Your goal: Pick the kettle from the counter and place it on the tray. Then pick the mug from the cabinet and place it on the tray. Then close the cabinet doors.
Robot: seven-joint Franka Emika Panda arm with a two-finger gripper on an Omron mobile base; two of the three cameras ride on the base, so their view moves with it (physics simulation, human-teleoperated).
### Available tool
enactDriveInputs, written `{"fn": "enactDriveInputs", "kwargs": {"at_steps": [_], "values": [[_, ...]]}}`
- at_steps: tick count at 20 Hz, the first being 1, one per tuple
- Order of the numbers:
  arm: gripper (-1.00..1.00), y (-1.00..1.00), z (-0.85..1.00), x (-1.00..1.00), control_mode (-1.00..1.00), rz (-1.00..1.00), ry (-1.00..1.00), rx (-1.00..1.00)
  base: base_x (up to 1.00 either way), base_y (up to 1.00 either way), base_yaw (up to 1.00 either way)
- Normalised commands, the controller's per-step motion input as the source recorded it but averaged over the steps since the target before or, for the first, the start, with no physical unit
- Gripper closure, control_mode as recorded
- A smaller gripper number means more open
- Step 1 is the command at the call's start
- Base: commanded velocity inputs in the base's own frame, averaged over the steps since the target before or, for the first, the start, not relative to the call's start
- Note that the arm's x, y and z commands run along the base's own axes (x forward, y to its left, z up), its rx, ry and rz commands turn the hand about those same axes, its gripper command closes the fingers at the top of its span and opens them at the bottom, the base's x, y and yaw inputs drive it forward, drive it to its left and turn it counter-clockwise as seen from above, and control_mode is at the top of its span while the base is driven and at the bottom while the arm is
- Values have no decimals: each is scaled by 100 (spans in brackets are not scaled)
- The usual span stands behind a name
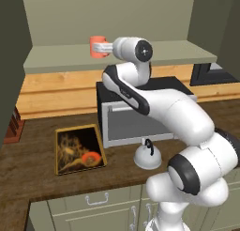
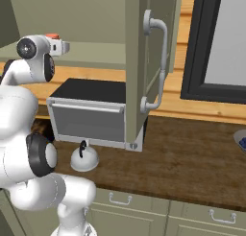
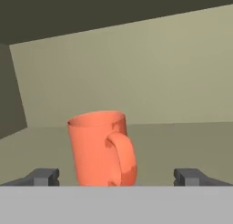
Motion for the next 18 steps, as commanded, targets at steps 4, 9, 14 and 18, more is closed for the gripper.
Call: {"fn": "enactDriveInputs", "kwargs": {"at_steps": [4,9,14,18], "values": [[-100,4,-1,40,-100,9,3,5,0,0,0],[-100,0,0,31,-100,6,1,4,0,0,0],[-100,0,-9,12,-100,3,0,1,0,0,0],[-100,9,-32,5,-100,2,0,0,0,0,0]]}}
